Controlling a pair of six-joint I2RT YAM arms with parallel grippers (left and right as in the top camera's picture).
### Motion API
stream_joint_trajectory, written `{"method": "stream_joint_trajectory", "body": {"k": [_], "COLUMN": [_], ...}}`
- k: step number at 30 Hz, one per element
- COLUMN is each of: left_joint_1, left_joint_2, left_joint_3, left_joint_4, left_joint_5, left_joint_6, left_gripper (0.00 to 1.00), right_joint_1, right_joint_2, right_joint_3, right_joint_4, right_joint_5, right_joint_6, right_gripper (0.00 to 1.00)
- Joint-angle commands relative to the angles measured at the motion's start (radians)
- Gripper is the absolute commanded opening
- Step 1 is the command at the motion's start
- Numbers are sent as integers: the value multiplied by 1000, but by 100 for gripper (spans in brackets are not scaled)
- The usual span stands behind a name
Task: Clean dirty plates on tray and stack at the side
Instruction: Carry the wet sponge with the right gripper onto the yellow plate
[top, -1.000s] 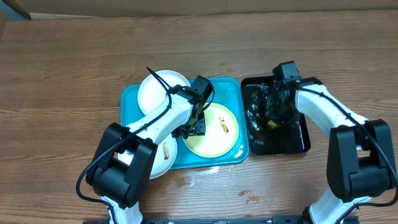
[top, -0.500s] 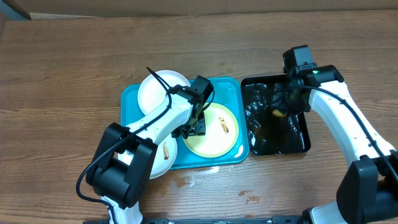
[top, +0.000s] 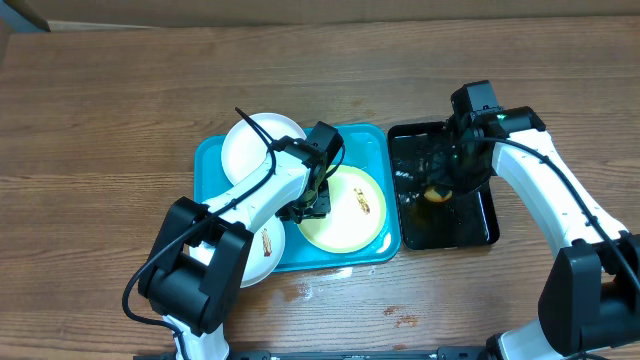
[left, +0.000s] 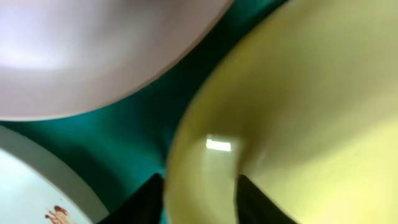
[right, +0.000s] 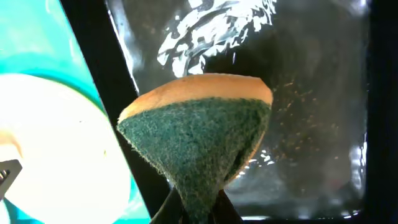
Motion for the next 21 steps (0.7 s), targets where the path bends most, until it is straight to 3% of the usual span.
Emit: {"method": "stream_joint_trajectory", "body": {"k": [1, 8, 16, 21], "left_joint_1": [-7, -7, -6, -6], "left_joint_2": [12, 12, 12, 12], "left_joint_3": [-7, -7, -7, -7], "left_joint_4": [-2, -2, 0, 2], "left_joint_5": [2, 2, 2, 10], "left_joint_6": [0, 0, 0, 4], "left_gripper": [27, 4, 4, 4], "right_joint_1": [-2, 2, 2, 11], "right_joint_2": [0, 0, 2, 2], "right_joint_3": [-5, -13, -18, -18], "right_joint_4": [8, -21, -20, 77], "right_joint_5": [2, 29, -4, -422], "right_joint_6": [1, 1, 22, -101], "right_gripper": [4, 4, 4, 4]}}
